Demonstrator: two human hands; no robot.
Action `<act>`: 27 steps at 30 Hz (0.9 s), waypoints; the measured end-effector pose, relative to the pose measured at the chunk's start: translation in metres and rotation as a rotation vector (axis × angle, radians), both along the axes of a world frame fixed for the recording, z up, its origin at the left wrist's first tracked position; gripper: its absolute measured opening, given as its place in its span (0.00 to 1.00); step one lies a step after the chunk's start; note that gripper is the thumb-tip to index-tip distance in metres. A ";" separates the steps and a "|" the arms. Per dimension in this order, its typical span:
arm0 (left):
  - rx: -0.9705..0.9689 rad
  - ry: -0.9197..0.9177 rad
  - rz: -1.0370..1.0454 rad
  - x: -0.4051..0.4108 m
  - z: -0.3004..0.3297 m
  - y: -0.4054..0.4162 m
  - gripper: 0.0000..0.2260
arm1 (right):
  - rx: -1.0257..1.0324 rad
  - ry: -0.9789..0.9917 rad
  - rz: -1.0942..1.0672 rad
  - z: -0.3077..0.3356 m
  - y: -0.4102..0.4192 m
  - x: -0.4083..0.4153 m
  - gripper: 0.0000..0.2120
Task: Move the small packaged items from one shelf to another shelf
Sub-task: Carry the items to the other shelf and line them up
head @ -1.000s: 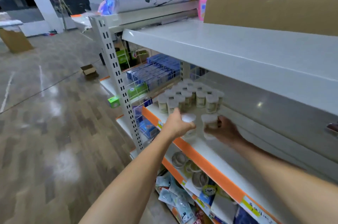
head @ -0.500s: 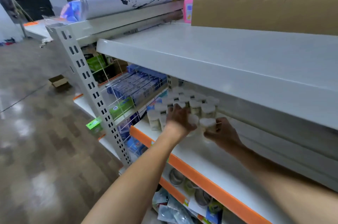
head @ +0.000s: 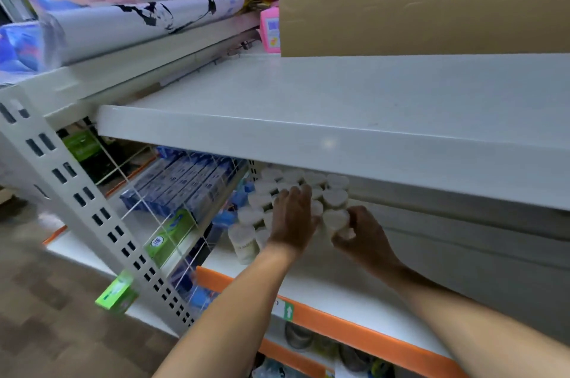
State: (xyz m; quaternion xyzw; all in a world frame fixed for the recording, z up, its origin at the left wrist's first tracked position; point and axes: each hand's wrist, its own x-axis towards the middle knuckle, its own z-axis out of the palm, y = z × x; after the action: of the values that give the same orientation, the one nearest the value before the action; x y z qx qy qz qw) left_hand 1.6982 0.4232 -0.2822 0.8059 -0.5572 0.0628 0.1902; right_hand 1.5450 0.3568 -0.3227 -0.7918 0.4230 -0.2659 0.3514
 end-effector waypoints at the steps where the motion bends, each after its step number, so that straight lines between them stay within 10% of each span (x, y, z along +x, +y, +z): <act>1: -0.005 -0.015 -0.010 0.002 -0.003 -0.001 0.20 | -0.002 -0.005 -0.019 0.000 0.001 0.001 0.21; 27: 0.064 -0.005 -0.153 0.028 -0.013 -0.012 0.21 | 0.078 -0.096 -0.243 -0.005 0.016 0.031 0.31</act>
State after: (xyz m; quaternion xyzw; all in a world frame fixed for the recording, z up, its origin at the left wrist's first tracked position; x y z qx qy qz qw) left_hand 1.7263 0.4115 -0.2951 0.7666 -0.6192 0.0323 0.1671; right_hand 1.5756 0.3725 -0.3282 -0.7068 0.5086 -0.3276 0.3667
